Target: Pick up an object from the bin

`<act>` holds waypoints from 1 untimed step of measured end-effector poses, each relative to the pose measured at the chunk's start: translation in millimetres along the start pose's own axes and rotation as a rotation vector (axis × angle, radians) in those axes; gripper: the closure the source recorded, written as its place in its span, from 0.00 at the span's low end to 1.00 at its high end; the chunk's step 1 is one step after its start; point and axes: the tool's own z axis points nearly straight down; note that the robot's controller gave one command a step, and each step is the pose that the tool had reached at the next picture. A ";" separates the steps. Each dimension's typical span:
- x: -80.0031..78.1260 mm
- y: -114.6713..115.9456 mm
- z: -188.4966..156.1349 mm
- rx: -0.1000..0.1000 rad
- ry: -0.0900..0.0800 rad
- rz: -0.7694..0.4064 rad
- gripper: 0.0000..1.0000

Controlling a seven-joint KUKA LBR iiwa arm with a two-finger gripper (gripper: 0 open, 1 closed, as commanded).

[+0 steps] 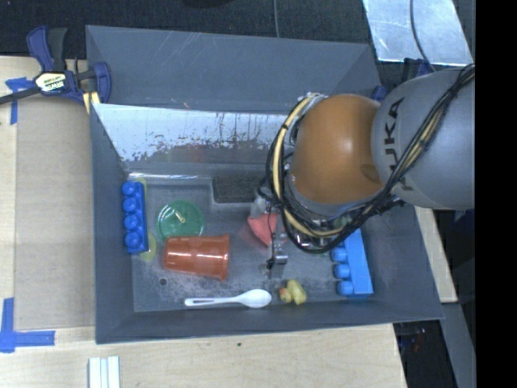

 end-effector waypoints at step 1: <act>-2.0 -0.1 -3.8 -0.001 -0.008 0.002 0.00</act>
Offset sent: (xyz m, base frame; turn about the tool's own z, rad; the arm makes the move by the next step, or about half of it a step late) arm 0.1034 -0.0010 -0.0596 0.0607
